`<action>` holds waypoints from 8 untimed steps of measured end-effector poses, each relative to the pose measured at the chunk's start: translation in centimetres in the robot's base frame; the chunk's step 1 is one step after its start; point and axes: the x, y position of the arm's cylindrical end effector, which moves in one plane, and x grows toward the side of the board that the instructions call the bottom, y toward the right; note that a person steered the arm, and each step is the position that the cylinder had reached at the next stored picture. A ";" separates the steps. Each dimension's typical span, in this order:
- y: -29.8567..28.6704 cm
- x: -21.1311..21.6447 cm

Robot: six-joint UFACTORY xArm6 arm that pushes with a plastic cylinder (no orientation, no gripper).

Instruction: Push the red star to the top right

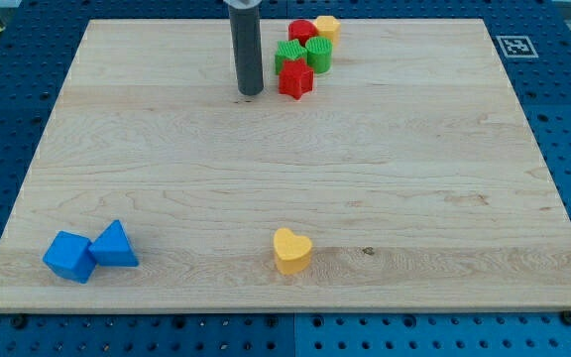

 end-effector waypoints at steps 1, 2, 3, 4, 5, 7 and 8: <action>0.5 -0.5; 4.4 -0.9; 7.4 -0.9; 9.0 -0.6; 9.1 1.5; 14.0 1.9; 16.7 3.0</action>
